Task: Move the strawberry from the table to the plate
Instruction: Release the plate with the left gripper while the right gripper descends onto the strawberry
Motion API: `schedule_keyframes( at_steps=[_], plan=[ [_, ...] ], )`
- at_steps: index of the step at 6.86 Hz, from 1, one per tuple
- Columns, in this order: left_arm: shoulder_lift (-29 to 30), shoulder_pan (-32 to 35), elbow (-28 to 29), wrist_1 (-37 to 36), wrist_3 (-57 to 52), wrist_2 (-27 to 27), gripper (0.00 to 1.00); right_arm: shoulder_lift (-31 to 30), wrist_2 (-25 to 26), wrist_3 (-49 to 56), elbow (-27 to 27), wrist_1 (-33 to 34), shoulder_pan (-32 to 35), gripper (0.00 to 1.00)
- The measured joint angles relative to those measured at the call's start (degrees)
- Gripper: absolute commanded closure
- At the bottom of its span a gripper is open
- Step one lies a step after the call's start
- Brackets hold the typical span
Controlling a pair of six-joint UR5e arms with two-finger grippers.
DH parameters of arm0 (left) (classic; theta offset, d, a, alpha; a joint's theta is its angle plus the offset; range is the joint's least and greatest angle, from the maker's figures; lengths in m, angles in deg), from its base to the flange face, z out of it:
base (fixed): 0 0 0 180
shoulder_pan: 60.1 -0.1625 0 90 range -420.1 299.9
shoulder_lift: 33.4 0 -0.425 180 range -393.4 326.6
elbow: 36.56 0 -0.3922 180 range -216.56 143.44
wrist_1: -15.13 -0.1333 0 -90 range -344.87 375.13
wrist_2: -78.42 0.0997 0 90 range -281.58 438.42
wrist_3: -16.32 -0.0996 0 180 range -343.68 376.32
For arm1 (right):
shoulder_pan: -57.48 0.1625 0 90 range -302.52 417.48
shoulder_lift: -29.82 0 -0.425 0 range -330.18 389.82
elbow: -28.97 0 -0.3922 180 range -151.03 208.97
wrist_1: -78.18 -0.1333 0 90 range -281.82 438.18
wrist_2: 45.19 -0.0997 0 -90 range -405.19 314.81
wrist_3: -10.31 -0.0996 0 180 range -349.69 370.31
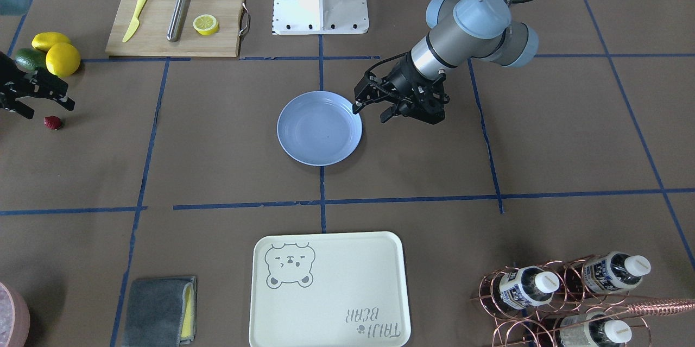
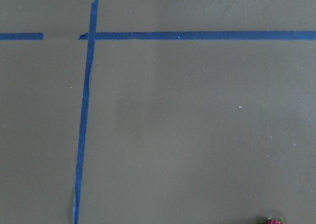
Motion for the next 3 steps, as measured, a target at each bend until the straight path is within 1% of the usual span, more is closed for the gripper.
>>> schedule_keyframes(
  at_steps=[1,2,3],
  plan=[
    [-0.01,0.01,-0.03,0.00,0.65,0.08,0.22,-1.06,4.76,-3.00,-0.49,-2.68,-3.41,0.00],
    [0.00,0.01,-0.04,0.00,0.97,0.14,0.21,-1.88,6.86,-4.09,-1.45,-3.82,-4.87,0.00],
    [0.01,0.01,-0.07,0.00,1.08,0.20,0.20,-2.71,7.56,-4.40,-2.89,-4.67,-5.38,0.00]
  ],
)
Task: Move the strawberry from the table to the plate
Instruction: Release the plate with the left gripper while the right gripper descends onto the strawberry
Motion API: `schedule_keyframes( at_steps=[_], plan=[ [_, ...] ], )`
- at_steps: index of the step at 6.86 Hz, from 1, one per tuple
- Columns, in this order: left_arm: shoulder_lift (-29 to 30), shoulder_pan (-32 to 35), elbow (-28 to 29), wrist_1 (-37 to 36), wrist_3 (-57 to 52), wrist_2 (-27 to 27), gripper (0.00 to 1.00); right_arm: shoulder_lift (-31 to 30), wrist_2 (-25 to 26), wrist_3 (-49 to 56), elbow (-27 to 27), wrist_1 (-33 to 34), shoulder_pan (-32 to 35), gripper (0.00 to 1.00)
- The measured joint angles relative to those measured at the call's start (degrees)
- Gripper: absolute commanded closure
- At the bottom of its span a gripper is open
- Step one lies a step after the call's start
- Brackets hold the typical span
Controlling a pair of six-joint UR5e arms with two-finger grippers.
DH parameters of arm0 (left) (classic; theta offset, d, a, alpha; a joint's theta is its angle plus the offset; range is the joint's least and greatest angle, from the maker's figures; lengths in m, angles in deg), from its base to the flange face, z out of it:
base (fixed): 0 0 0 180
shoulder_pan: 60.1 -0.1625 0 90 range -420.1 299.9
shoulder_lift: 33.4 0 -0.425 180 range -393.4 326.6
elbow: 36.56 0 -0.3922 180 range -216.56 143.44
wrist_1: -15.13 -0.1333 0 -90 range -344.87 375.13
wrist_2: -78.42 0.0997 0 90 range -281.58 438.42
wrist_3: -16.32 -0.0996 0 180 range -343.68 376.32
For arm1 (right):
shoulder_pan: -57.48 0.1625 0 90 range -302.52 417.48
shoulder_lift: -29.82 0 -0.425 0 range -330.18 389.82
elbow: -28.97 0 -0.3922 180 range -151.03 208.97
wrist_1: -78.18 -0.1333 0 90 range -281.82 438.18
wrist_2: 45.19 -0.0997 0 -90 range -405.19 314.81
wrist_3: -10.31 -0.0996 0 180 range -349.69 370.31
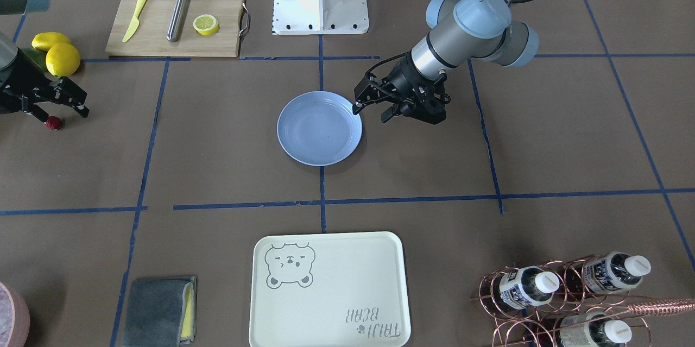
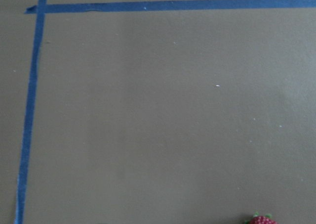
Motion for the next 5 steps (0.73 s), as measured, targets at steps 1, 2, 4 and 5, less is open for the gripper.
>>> schedule_keyframes(
  at_steps=[1,2,4,5],
  plan=[
    [0.01,0.00,-0.08,0.00,0.06,0.02,0.20,-0.61,0.23,-0.11,-1.87,-0.91,-0.18,0.00],
    [0.01,-0.02,-0.19,0.00,0.22,0.03,0.20,-0.87,0.31,-0.17,-3.41,-1.62,-0.22,0.01],
    [0.01,-0.08,-0.30,0.00,0.95,0.06,0.20,-1.21,0.29,-0.19,-5.66,-2.04,-0.22,0.17],
    [0.01,-0.09,-0.32,0.00,1.11,0.09,0.19,-1.23,0.26,-0.13,-6.24,-2.07,-0.22,0.23]
  ],
)
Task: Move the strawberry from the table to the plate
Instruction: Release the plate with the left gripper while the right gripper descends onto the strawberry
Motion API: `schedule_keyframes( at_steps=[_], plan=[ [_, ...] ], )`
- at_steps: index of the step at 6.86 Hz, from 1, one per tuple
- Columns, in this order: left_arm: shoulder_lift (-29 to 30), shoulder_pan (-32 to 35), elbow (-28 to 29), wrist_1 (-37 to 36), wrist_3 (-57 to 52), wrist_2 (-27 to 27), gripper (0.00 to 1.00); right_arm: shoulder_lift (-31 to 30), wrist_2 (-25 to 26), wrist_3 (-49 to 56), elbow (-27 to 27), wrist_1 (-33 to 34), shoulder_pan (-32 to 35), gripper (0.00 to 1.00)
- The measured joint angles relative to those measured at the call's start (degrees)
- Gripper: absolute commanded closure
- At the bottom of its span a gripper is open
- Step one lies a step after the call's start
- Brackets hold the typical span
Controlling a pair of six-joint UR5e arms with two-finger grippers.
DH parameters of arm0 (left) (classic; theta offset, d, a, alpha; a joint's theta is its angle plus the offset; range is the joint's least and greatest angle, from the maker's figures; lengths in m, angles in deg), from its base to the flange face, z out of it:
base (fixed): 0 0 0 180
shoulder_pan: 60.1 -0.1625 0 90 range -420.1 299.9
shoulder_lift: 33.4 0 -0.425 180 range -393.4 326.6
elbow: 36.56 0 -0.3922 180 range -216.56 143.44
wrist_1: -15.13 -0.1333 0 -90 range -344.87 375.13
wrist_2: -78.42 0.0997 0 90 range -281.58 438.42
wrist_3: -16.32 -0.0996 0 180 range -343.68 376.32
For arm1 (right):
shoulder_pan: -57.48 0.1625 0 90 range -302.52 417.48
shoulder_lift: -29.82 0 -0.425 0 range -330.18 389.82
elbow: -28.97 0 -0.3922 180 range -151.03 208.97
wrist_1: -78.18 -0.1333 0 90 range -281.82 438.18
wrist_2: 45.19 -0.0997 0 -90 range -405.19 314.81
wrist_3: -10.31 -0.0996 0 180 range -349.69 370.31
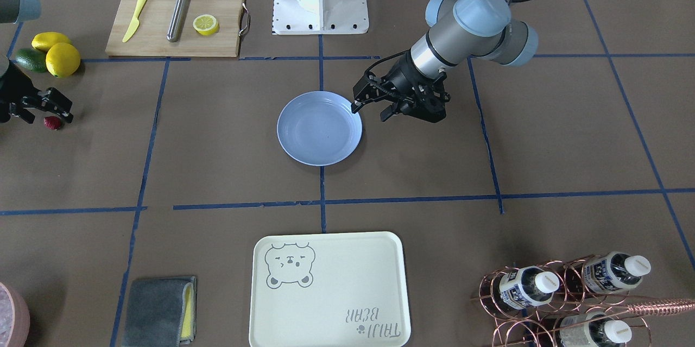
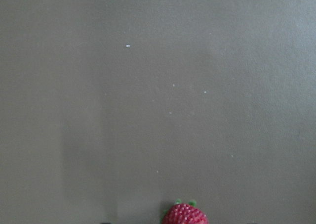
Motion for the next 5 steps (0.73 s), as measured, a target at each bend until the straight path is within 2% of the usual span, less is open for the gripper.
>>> schedule_keyframes(
  at_steps=[2,3,5],
  plan=[
    [-0.05,0.01,0.00,0.02,0.14,0.03,0.19,0.01,0.15,0.03,-0.47,-0.01,-0.05,0.24],
    [-0.08,0.04,0.00,0.04,0.14,0.03,0.18,0.11,0.21,0.01,-0.75,-0.01,-0.07,0.28],
    [-0.09,0.07,0.00,0.01,0.09,0.03,0.18,0.22,0.17,0.01,-1.02,-0.02,-0.08,0.47]
  ],
)
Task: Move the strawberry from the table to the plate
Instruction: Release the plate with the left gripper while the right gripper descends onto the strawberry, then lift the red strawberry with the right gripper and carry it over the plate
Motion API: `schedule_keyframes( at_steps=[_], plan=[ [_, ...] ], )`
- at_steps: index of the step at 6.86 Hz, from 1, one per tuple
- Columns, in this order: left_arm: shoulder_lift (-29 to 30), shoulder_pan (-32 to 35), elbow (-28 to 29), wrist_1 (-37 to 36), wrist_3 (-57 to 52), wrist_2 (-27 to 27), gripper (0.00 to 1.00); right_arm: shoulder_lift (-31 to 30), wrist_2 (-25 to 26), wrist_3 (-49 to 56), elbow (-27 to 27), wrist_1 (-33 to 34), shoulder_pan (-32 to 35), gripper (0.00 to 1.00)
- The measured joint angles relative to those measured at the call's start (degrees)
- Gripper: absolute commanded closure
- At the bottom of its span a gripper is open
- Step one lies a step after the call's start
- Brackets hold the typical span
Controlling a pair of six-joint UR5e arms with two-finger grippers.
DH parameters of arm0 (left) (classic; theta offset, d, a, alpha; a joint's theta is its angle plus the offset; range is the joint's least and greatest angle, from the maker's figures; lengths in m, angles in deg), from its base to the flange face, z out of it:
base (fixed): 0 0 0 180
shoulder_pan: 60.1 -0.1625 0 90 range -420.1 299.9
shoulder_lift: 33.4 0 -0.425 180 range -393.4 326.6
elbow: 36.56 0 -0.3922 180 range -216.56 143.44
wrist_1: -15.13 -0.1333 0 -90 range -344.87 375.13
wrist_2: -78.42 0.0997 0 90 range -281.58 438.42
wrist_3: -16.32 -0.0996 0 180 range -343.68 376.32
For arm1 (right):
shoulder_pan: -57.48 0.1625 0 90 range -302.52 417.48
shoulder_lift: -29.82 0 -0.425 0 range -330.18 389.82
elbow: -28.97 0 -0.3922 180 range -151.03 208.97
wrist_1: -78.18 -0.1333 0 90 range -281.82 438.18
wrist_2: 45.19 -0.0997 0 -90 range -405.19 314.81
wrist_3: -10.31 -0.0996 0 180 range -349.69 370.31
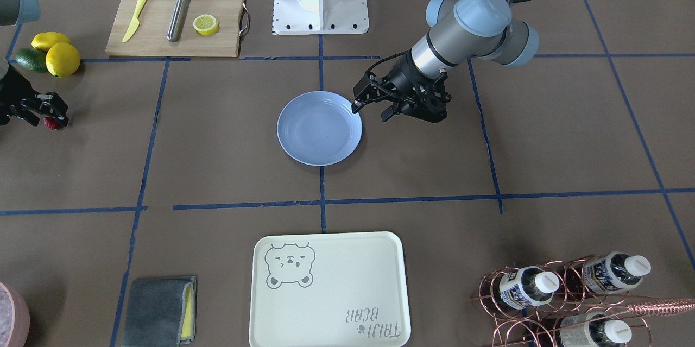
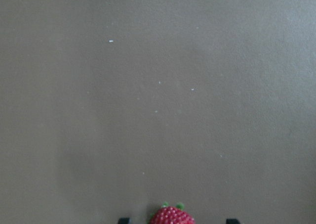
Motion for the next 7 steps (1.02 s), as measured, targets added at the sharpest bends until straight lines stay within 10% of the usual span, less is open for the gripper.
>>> schedule_keyframes(
  at_steps=[2,7],
  plan=[
    [0.00,0.01,0.00,0.01,0.03,0.00,0.18,0.05,-0.10,0.00,-0.04,0.00,-0.04,1.00],
    [-0.29,0.05,-0.93,0.04,0.12,-0.02,0.17,1.07,-3.26,-3.87,5.95,0.73,-0.03,1.00]
  ],
)
